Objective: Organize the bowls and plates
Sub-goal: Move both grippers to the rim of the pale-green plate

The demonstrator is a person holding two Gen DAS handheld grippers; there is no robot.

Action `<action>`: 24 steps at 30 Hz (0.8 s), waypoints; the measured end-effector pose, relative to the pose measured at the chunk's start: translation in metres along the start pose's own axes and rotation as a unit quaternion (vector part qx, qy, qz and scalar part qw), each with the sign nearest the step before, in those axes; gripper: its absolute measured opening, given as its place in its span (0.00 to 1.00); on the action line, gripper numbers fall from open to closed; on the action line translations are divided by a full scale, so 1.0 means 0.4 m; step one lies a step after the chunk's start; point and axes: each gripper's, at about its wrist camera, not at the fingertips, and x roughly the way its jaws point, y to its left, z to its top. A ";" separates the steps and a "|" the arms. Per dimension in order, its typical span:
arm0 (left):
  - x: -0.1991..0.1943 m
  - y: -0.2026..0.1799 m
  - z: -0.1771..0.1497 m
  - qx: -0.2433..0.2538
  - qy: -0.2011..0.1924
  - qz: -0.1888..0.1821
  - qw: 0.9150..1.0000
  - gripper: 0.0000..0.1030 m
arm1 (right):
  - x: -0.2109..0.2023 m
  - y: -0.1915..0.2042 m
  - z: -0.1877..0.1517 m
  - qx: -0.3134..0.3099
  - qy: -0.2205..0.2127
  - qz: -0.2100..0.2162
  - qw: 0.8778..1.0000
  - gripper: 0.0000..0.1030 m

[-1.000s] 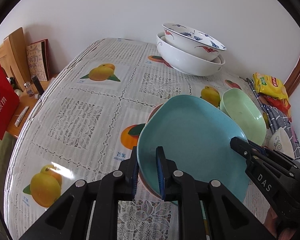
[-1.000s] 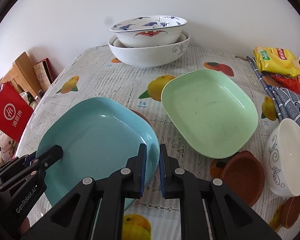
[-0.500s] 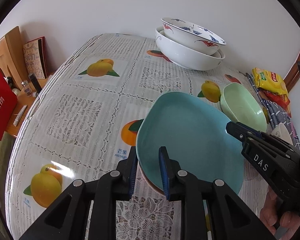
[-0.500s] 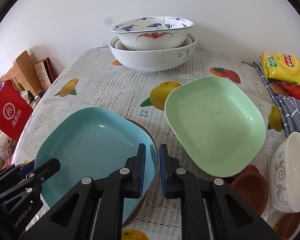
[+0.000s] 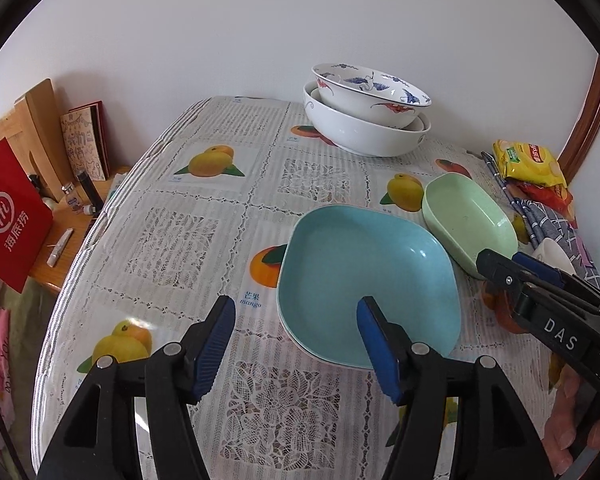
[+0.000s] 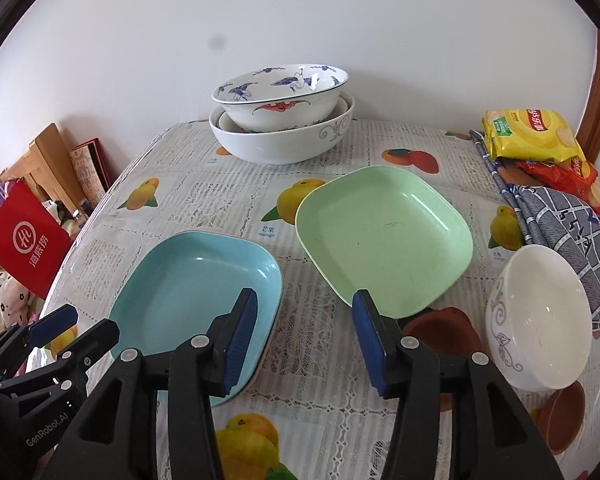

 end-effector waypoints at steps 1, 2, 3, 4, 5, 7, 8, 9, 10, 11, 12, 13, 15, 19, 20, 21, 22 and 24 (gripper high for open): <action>-0.011 -0.005 0.000 0.000 -0.004 -0.001 1.000 0.59 | -0.014 -0.008 -0.004 0.003 -0.003 0.001 1.000 0.52; -0.021 -0.010 0.000 -0.002 -0.008 -0.002 1.000 0.59 | -0.028 -0.018 -0.008 0.006 -0.007 -0.001 1.000 0.54; -0.031 -0.015 0.001 -0.003 -0.011 -0.005 1.000 0.59 | -0.043 -0.027 -0.011 0.009 -0.011 -0.004 1.000 0.56; -0.042 -0.022 0.003 -0.005 -0.016 -0.010 1.000 0.59 | -0.059 -0.038 -0.014 0.012 -0.016 -0.008 1.000 0.58; -0.052 -0.029 0.005 -0.007 -0.020 -0.013 1.000 0.59 | -0.075 -0.050 -0.018 0.014 -0.021 -0.011 1.000 0.59; -0.071 -0.048 0.011 -0.010 -0.031 -0.021 0.999 0.59 | -0.106 -0.075 -0.026 0.016 -0.029 -0.020 0.999 0.60; -0.079 -0.058 0.014 -0.010 -0.036 -0.025 0.999 0.59 | -0.122 -0.088 -0.030 0.018 -0.033 -0.026 0.999 0.60; -0.087 -0.069 0.017 -0.010 -0.041 -0.026 0.999 0.59 | -0.137 -0.103 -0.033 0.018 -0.037 -0.032 0.999 0.60; -0.094 -0.081 0.021 -0.008 -0.042 -0.026 0.999 0.59 | -0.150 -0.115 -0.036 0.019 -0.040 -0.039 0.998 0.60; -0.098 -0.093 0.027 -0.005 -0.042 -0.029 0.999 0.59 | -0.162 -0.129 -0.039 0.021 -0.040 -0.044 0.998 0.60; -0.103 -0.107 0.030 -0.003 -0.043 -0.032 0.999 0.59 | -0.171 -0.144 -0.040 0.024 -0.040 -0.048 0.998 0.60; -0.105 -0.120 0.036 0.000 -0.045 -0.034 0.998 0.59 | -0.180 -0.158 -0.041 0.028 -0.041 -0.053 0.997 0.60; -0.109 -0.148 0.048 0.007 -0.046 -0.035 0.998 0.59 | -0.197 -0.183 -0.045 0.035 -0.047 -0.060 0.996 0.60; -0.112 -0.204 0.075 0.027 -0.052 -0.031 0.998 0.59 | -0.215 -0.220 -0.045 0.043 -0.042 -0.057 0.997 0.66; -0.111 -0.218 0.080 0.033 -0.052 -0.031 0.998 0.59 | -0.216 -0.226 -0.043 0.043 -0.040 -0.059 0.997 0.66; -0.109 -0.231 0.086 0.040 -0.052 -0.031 0.997 0.59 | -0.215 -0.231 -0.041 0.041 -0.036 -0.059 0.997 0.66; -0.105 -0.244 0.092 0.047 -0.050 -0.028 0.997 0.59 | -0.212 -0.235 -0.038 0.038 -0.032 -0.060 0.997 0.66; -0.096 -0.264 0.104 0.055 -0.044 -0.025 0.997 0.59 | -0.209 -0.246 -0.032 0.037 -0.030 -0.062 0.997 0.66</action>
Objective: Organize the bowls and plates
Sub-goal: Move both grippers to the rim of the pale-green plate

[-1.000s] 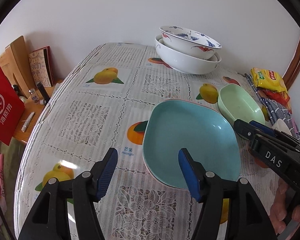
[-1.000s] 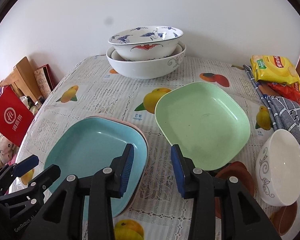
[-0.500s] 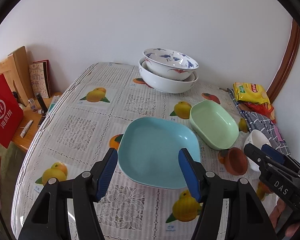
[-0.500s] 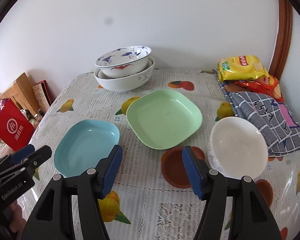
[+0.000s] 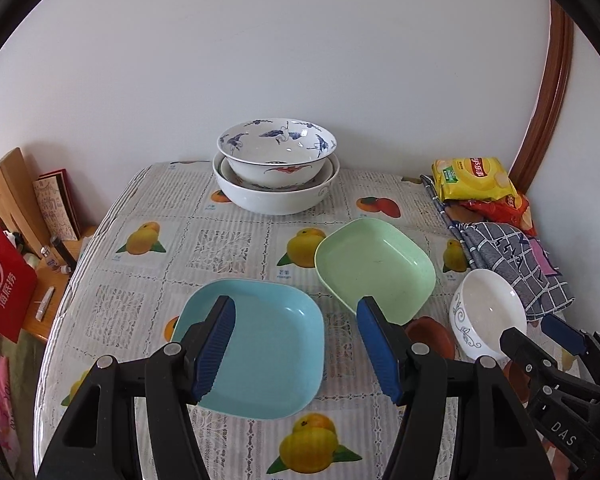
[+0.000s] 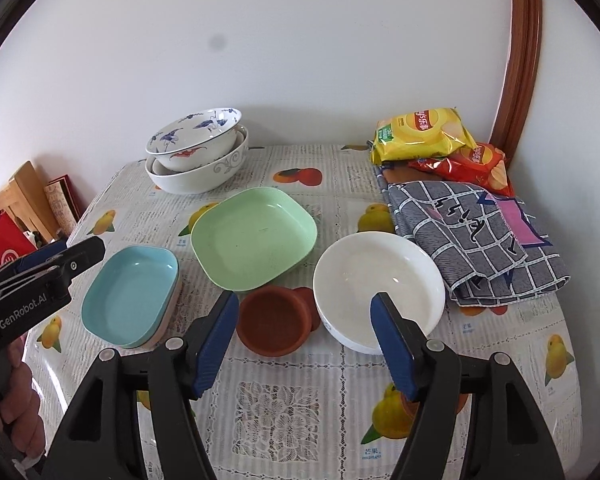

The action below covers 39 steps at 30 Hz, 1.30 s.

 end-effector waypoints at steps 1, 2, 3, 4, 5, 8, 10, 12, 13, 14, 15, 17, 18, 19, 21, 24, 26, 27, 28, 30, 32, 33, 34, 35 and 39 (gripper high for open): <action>0.006 -0.006 0.006 0.002 0.003 -0.001 1.000 0.59 | 0.003 -0.007 0.004 0.004 0.001 0.000 1.000 0.66; 0.014 -0.012 0.010 0.004 0.006 -0.001 1.000 0.59 | 0.007 -0.014 0.009 0.008 0.004 0.003 1.000 0.66; 0.023 -0.017 0.015 0.007 0.011 -0.001 1.000 0.59 | 0.011 -0.020 0.015 0.013 0.006 0.007 1.000 0.66; 0.032 -0.022 0.019 0.010 0.016 0.001 1.000 0.59 | 0.015 -0.026 0.020 0.017 0.006 0.010 1.000 0.66; 0.041 -0.025 0.024 0.012 0.020 0.003 1.000 0.59 | 0.018 -0.031 0.026 0.020 0.005 0.012 1.000 0.66; 0.069 -0.030 0.037 0.015 0.031 0.007 0.999 0.59 | 0.031 -0.035 0.046 0.018 -0.001 0.012 1.000 0.66; 0.091 -0.030 0.047 0.017 0.038 0.010 0.999 0.59 | 0.046 -0.036 0.061 0.018 -0.004 0.013 1.000 0.66; 0.112 -0.030 0.055 0.017 0.046 0.012 0.999 0.59 | 0.067 -0.036 0.075 0.019 0.000 0.016 1.000 0.66; 0.123 -0.029 0.059 0.017 0.050 0.012 0.999 0.59 | 0.079 -0.034 0.082 0.019 0.002 0.019 1.000 0.66; 0.135 -0.027 0.064 0.016 0.055 0.012 0.998 0.59 | 0.091 -0.034 0.088 0.018 0.005 0.021 1.000 0.66; 0.146 -0.026 0.068 0.016 0.058 0.012 0.998 0.59 | 0.105 -0.033 0.095 0.018 0.008 0.022 1.000 0.66; 0.166 -0.026 0.076 0.019 0.060 0.012 0.998 0.59 | 0.131 -0.032 0.108 0.016 0.013 0.025 0.999 0.66; 0.175 -0.025 0.080 0.021 0.060 0.014 0.998 0.59 | 0.145 -0.030 0.116 0.014 0.017 0.027 0.999 0.66; 0.186 -0.025 0.084 0.020 0.061 0.015 0.998 0.59 | 0.159 -0.028 0.123 0.011 0.020 0.026 0.999 0.66; 0.213 -0.022 0.093 0.015 0.069 0.010 0.997 0.59 | 0.187 -0.024 0.135 0.008 0.025 0.026 0.999 0.66; 0.255 -0.021 0.103 0.010 0.082 0.004 0.997 0.59 | 0.233 -0.022 0.150 0.003 0.037 0.024 0.999 0.64; 0.280 -0.024 0.108 0.010 0.086 0.008 0.996 0.59 | 0.261 -0.020 0.157 -0.001 0.044 0.024 0.999 0.62; 0.290 -0.025 0.109 0.010 0.089 0.008 0.996 0.59 | 0.276 -0.019 0.161 -0.003 0.048 0.023 0.999 0.61; 0.302 -0.025 0.111 0.009 0.092 0.007 0.996 0.59 | 0.289 -0.017 0.163 -0.006 0.052 0.021 0.998 0.58; 0.325 -0.025 0.115 0.007 0.099 0.007 0.995 0.59 | 0.316 -0.013 0.168 -0.010 0.059 0.019 0.998 0.53; 0.348 -0.025 0.116 0.006 0.107 0.006 0.994 0.59 | 0.341 -0.009 0.170 -0.015 0.066 0.008 0.998 0.51; 0.358 -0.025 0.116 0.005 0.109 0.005 0.994 0.59 | 0.351 -0.007 0.170 -0.019 0.069 0.004 0.997 0.51; 0.367 -0.025 0.117 0.003 0.111 0.004 0.994 0.59 | 0.360 -0.005 0.169 -0.022 0.070 0.003 0.997 0.50; 0.376 -0.025 0.116 0.002 0.112 0.002 0.994 0.59 | 0.368 -0.004 0.170 -0.024 0.072 0.004 0.997 0.49; 0.412 -0.033 0.116 0.003 0.122 0.000 0.992 0.59 | 0.399 -0.003 0.172 -0.025 0.084 0.004 0.996 0.45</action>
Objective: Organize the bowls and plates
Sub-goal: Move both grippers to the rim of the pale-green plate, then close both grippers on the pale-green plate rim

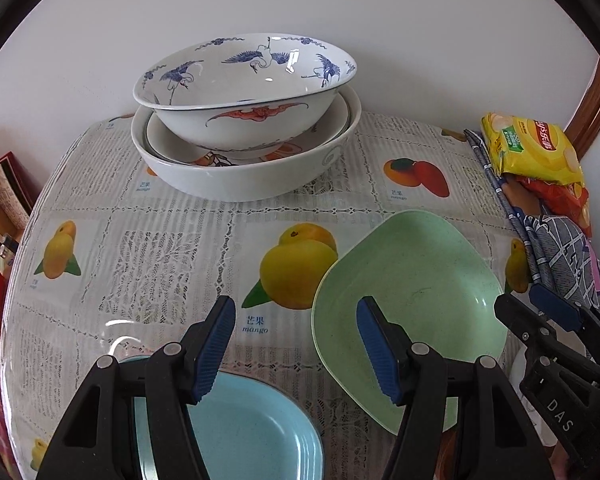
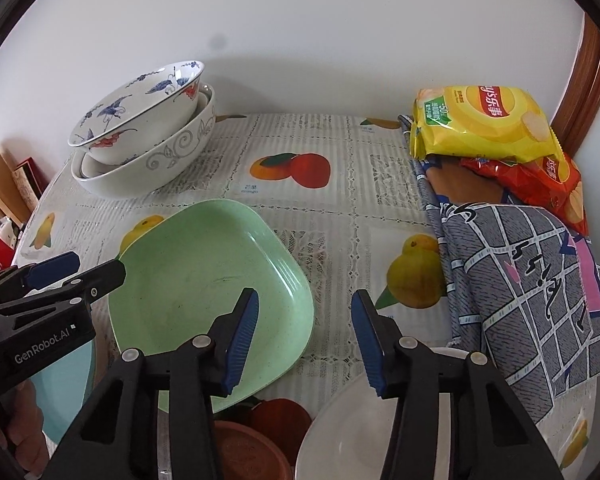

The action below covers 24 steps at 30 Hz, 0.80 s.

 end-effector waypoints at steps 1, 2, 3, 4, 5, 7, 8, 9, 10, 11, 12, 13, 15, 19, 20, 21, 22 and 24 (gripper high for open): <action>0.007 -0.002 0.002 0.002 0.002 -0.001 1.000 0.59 | 0.006 0.001 0.002 -0.001 0.002 0.000 1.000 0.45; 0.013 -0.005 0.003 0.004 0.003 -0.001 1.000 0.59 | 0.011 0.001 0.004 -0.002 0.004 -0.001 1.000 0.44; 0.019 -0.008 0.005 0.005 0.004 -0.001 1.000 0.59 | 0.016 0.003 0.006 -0.003 0.005 -0.002 1.000 0.44; 0.025 -0.009 0.008 0.006 0.006 -0.001 1.000 0.59 | 0.019 0.004 0.007 -0.004 0.006 -0.002 1.000 0.43; 0.031 -0.011 0.010 0.006 0.008 -0.002 1.000 0.58 | 0.023 0.006 0.008 -0.005 0.007 -0.001 1.000 0.42; 0.042 -0.013 0.014 0.005 0.011 -0.005 1.000 0.54 | 0.032 0.009 0.011 -0.006 0.011 -0.001 1.000 0.39; 0.048 -0.015 0.016 0.004 0.014 -0.005 1.000 0.54 | 0.037 0.012 0.012 -0.007 0.013 -0.003 1.000 0.37; 0.054 -0.017 0.017 0.005 0.016 -0.003 1.000 0.52 | 0.041 0.015 0.012 -0.009 0.015 -0.004 1.000 0.36; 0.059 -0.019 0.017 0.006 0.017 -0.002 1.000 0.47 | 0.045 0.017 0.013 -0.010 0.016 -0.005 1.000 0.33; 0.064 -0.021 0.017 0.007 0.020 -0.003 1.000 0.45 | 0.049 0.020 0.013 -0.012 0.017 -0.006 1.000 0.32; 0.069 -0.023 0.017 0.009 0.023 -0.003 1.000 0.43 | 0.053 0.022 0.013 -0.013 0.018 -0.009 1.000 0.31; 0.073 -0.025 0.017 0.009 0.024 -0.004 1.000 0.40 | 0.056 0.025 0.012 -0.015 0.017 -0.013 1.000 0.28; 0.080 -0.028 0.015 0.010 0.027 -0.007 1.000 0.35 | 0.063 0.032 0.011 -0.024 0.017 -0.024 0.999 0.20; 0.095 -0.036 0.015 0.014 0.032 -0.013 0.999 0.26 | 0.069 0.039 0.009 -0.035 0.019 -0.041 0.998 0.13; 0.100 -0.039 0.014 0.014 0.033 -0.016 0.999 0.24 | 0.068 0.038 0.009 -0.035 0.018 -0.044 0.998 0.11; 0.100 -0.039 0.014 0.014 0.033 -0.019 0.999 0.21 | 0.067 0.037 0.009 -0.034 0.016 -0.043 0.998 0.11; 0.101 -0.040 0.014 0.013 0.033 -0.022 0.999 0.19 | 0.066 0.034 0.009 -0.030 0.013 -0.042 0.999 0.09; 0.101 -0.041 0.015 0.013 0.027 -0.020 0.999 0.18 | 0.068 0.027 0.008 -0.024 0.014 -0.040 0.999 0.08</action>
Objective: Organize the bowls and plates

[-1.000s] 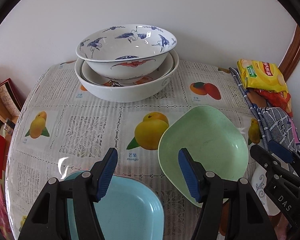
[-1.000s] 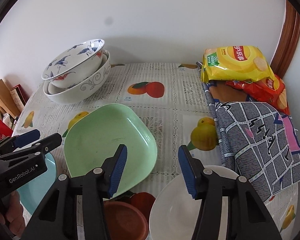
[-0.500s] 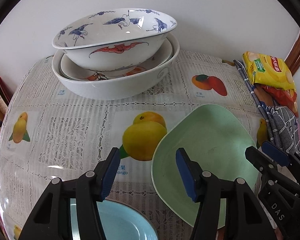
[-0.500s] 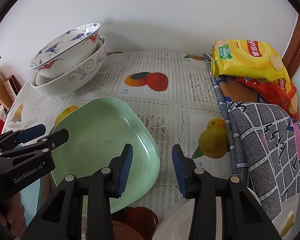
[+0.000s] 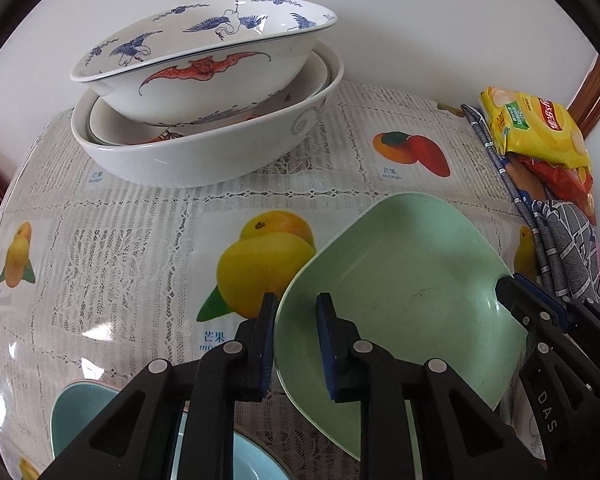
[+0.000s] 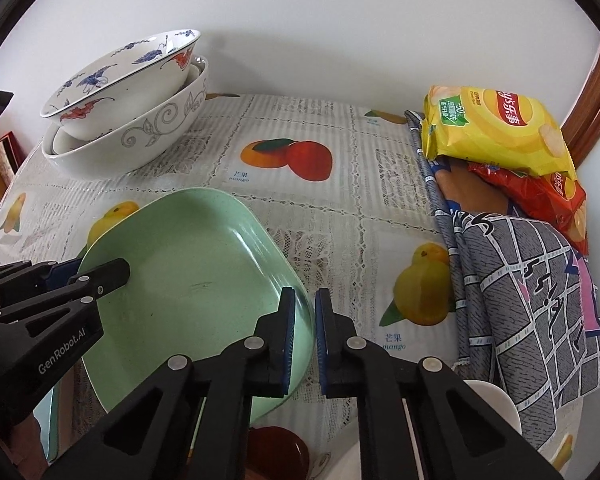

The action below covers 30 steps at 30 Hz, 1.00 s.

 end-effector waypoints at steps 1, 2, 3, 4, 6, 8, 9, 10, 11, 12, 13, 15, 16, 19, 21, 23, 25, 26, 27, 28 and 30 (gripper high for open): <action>-0.002 0.002 0.000 -0.001 -0.004 -0.001 1.000 0.17 | 0.000 -0.003 0.000 0.002 0.000 0.003 1.000 0.08; -0.003 0.003 0.001 -0.004 -0.005 -0.004 1.000 0.16 | -0.003 -0.006 0.000 0.006 -0.003 0.005 1.000 0.07; -0.006 0.007 0.002 -0.006 -0.007 -0.007 1.000 0.16 | -0.006 -0.008 0.001 0.008 -0.008 0.007 1.000 0.07; -0.010 0.010 0.003 -0.009 -0.010 -0.011 1.000 0.15 | -0.011 -0.009 0.002 0.009 -0.012 0.009 1.000 0.07; -0.022 0.014 0.006 -0.012 -0.016 -0.015 1.000 0.15 | -0.022 -0.014 0.005 0.017 -0.017 0.017 1.000 0.07; -0.041 0.020 0.006 -0.010 -0.023 -0.014 1.000 0.15 | -0.035 -0.018 0.008 0.025 -0.021 0.025 0.999 0.07; -0.051 0.022 0.008 -0.010 -0.028 -0.014 0.999 0.14 | -0.043 -0.018 0.011 0.028 -0.025 0.028 0.999 0.07; -0.062 0.024 0.009 -0.012 -0.032 -0.014 0.999 0.14 | -0.053 -0.019 0.013 0.031 -0.030 0.031 0.999 0.07; -0.073 0.027 0.011 -0.013 -0.036 -0.015 0.999 0.14 | -0.063 -0.018 0.015 0.032 -0.034 0.034 0.998 0.07; -0.086 0.031 0.011 -0.013 -0.039 -0.015 0.999 0.14 | -0.074 -0.017 0.018 0.033 -0.038 0.036 0.998 0.07; -0.101 0.037 0.011 -0.014 -0.043 -0.015 0.999 0.14 | -0.086 -0.014 0.020 0.033 -0.042 0.038 0.998 0.07; -0.130 0.044 0.010 -0.016 -0.052 -0.015 0.998 0.14 | -0.113 -0.010 0.023 0.032 -0.052 0.040 0.997 0.07; -0.149 0.050 0.005 -0.016 -0.057 -0.014 0.998 0.14 | -0.126 -0.007 0.024 0.032 -0.056 0.041 0.997 0.07; -0.192 0.053 -0.006 -0.018 -0.069 -0.015 0.997 0.14 | -0.169 -0.002 0.018 0.032 -0.067 0.044 0.996 0.07; -0.218 0.050 -0.017 -0.018 -0.075 -0.018 0.997 0.14 | -0.200 -0.003 0.007 0.033 -0.073 0.044 0.996 0.07; -0.246 0.046 -0.031 -0.017 -0.080 -0.020 0.996 0.14 | -0.231 -0.003 -0.007 0.034 -0.079 0.042 0.995 0.07; -0.274 0.037 -0.048 -0.014 -0.085 -0.023 0.996 0.14 | -0.260 -0.005 -0.024 0.038 -0.083 0.039 0.995 0.07; -0.287 0.032 -0.057 -0.011 -0.088 -0.023 0.996 0.14 | -0.275 -0.007 -0.034 0.040 -0.086 0.039 0.995 0.07; -0.298 0.026 -0.065 -0.007 -0.090 -0.023 0.996 0.14 | -0.290 -0.010 -0.044 0.042 -0.087 0.038 0.995 0.07; -0.308 0.020 -0.073 -0.005 -0.090 -0.023 0.996 0.14 | -0.304 -0.013 -0.056 0.044 -0.089 0.038 0.994 0.07; -0.330 0.011 -0.089 -0.004 -0.094 -0.028 0.995 0.14 | -0.332 -0.016 -0.080 0.046 -0.094 0.035 0.994 0.07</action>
